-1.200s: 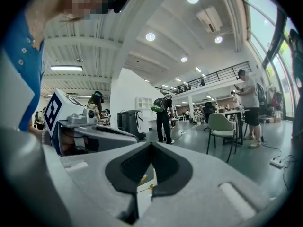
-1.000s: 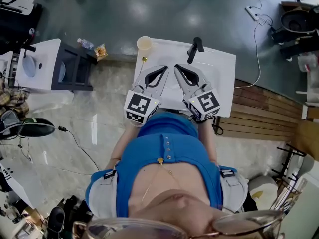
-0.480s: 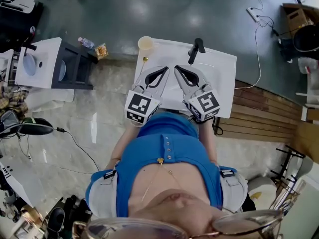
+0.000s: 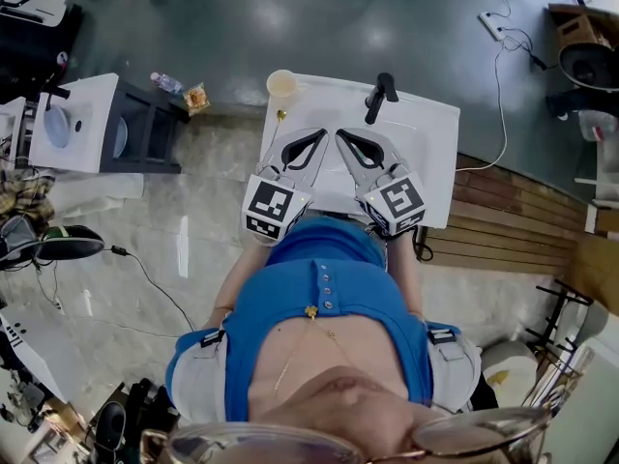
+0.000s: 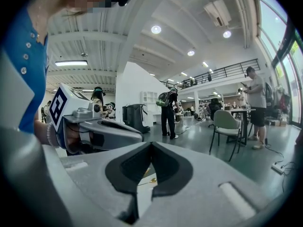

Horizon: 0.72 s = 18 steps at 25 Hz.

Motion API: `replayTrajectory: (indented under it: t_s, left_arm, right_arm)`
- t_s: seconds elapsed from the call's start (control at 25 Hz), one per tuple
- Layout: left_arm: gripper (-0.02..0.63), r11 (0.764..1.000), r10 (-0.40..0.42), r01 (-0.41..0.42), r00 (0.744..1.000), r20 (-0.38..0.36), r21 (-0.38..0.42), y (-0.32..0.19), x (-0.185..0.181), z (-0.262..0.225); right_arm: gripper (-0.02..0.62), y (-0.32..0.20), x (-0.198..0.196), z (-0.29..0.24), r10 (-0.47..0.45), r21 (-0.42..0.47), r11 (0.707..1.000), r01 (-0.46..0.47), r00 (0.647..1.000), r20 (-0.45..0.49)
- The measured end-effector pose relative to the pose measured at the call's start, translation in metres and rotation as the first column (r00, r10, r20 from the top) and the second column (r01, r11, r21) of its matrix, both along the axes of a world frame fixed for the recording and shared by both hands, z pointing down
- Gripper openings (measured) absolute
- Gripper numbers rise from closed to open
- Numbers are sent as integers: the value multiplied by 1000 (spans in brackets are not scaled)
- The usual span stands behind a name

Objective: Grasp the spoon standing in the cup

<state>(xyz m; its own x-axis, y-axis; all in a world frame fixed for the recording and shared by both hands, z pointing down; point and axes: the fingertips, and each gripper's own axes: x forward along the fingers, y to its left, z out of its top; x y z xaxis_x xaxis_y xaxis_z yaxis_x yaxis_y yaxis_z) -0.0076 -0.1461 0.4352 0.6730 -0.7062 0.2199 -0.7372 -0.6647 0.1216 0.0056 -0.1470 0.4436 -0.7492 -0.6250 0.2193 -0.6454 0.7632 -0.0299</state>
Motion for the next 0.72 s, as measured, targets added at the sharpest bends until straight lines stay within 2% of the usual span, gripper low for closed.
replayTrajectory:
  t_s: [0.72]
  left_arm:
    - [2, 1000, 0, 0, 1000, 8, -7, -1, 2, 0]
  right_arm:
    - [3, -1, 1, 0, -14, 3, 1000, 14, 1000, -12]
